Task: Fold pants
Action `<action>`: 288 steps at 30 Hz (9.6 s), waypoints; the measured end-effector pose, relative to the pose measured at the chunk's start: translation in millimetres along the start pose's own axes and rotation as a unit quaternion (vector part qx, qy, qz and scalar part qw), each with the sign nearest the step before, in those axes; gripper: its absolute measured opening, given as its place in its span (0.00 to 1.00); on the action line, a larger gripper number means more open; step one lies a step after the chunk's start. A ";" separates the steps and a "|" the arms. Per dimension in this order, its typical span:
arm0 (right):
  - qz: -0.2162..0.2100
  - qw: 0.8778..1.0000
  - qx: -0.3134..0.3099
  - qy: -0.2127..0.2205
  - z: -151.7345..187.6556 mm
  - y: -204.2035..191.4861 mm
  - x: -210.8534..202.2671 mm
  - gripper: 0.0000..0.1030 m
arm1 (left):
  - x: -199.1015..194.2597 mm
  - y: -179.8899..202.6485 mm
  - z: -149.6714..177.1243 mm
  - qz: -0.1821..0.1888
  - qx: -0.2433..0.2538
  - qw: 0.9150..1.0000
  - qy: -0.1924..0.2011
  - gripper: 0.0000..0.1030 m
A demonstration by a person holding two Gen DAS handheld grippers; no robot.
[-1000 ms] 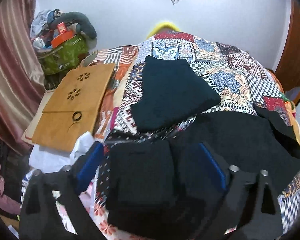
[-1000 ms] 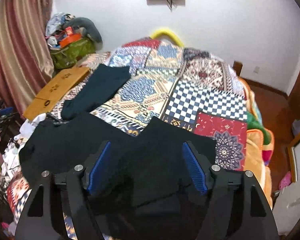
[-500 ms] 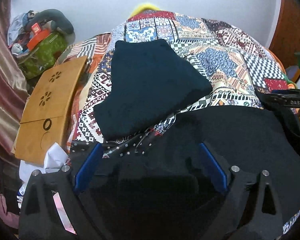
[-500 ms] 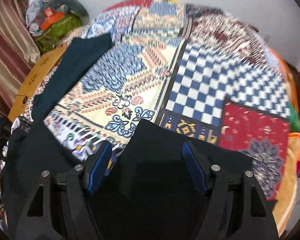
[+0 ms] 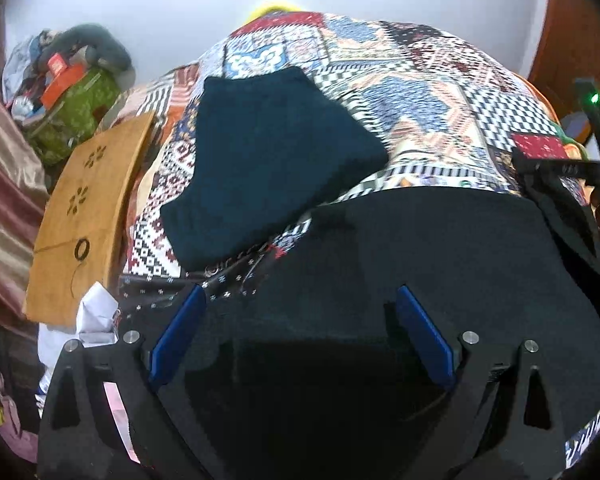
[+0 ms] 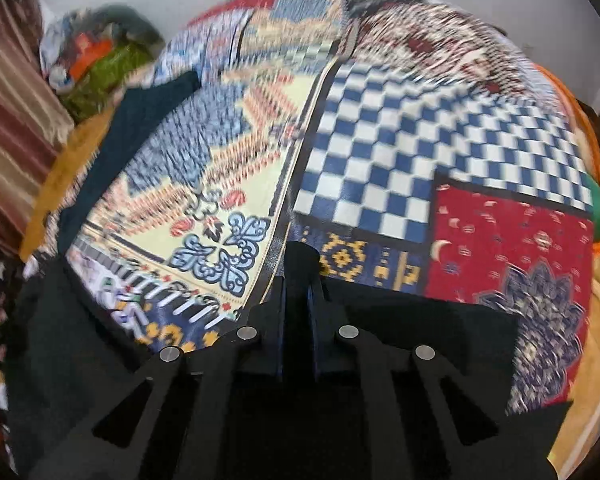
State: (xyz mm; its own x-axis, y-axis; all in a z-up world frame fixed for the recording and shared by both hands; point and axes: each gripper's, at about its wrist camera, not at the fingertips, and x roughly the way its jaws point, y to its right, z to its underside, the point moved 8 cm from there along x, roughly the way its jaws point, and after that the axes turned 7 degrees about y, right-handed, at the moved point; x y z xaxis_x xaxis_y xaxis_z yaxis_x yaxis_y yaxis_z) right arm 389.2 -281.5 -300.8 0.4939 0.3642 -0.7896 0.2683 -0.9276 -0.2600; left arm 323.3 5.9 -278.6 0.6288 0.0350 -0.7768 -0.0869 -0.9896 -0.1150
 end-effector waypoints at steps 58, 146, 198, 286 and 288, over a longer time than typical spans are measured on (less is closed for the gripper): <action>0.012 0.982 -0.151 0.109 8.2 -116.8 -126.9 0.47 | -60.0 -138.7 12.7 -0.062 -0.083 0.994 0.038 0.94; 0.029 0.996 -0.055 0.065 130.1 -53.1 -140.7 0.53 | -14.8 -22.6 13.0 0.061 -0.088 0.994 -0.013 0.74; 0.164 0.945 0.201 0.198 154.1 134.4 -194.4 0.05 | -10.9 19.3 47.6 0.024 -0.068 0.996 -0.054 0.51; 0.009 0.998 -0.044 0.034 118.3 -54.8 -99.3 0.53 | -26.4 96.2 38.4 0.069 0.050 0.996 -0.010 0.91; 0.012 0.998 -0.045 0.039 118.1 -57.6 -106.0 0.53 | -30.8 94.2 42.2 0.063 0.055 0.996 -0.007 0.92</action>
State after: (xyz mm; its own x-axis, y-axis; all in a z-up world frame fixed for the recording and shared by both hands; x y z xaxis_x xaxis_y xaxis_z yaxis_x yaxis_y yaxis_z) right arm 223.7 -276.6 -267.8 0.5636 0.3508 -0.7478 0.3272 -0.9261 -0.1879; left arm 263.2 -82.4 -291.7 0.5964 -0.0866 -0.7980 -0.2504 -0.9646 -0.0825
